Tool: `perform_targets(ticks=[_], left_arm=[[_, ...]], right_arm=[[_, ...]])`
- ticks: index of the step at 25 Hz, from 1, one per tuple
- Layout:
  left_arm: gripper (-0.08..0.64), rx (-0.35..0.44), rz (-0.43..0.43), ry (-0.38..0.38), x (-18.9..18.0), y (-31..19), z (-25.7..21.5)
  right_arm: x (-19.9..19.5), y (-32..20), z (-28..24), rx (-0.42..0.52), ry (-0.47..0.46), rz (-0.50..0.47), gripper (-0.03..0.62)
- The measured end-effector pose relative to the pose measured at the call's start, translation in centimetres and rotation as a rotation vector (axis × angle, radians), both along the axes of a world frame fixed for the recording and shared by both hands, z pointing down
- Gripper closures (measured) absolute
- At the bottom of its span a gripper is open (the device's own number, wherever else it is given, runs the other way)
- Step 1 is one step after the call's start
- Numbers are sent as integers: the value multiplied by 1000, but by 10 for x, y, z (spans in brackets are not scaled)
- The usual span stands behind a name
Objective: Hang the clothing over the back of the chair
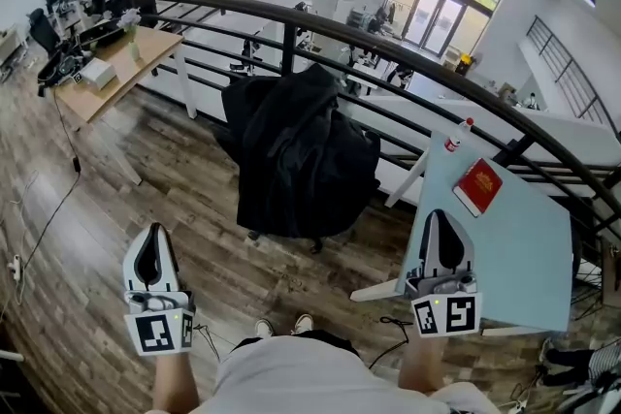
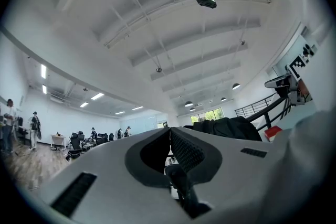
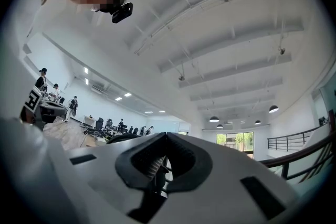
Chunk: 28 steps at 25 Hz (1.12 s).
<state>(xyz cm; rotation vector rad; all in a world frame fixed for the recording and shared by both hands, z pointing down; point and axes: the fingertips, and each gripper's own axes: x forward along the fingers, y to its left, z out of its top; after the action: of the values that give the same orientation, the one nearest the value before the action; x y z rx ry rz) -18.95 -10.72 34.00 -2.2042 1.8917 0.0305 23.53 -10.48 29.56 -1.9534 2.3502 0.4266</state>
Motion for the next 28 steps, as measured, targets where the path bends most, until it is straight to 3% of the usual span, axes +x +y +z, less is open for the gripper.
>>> perform_targets(ticks=[28], left_arm=[[537, -21, -12, 5, -11, 2, 8]], right_arm=[[-35, -11, 17, -66, 56, -82, 575]])
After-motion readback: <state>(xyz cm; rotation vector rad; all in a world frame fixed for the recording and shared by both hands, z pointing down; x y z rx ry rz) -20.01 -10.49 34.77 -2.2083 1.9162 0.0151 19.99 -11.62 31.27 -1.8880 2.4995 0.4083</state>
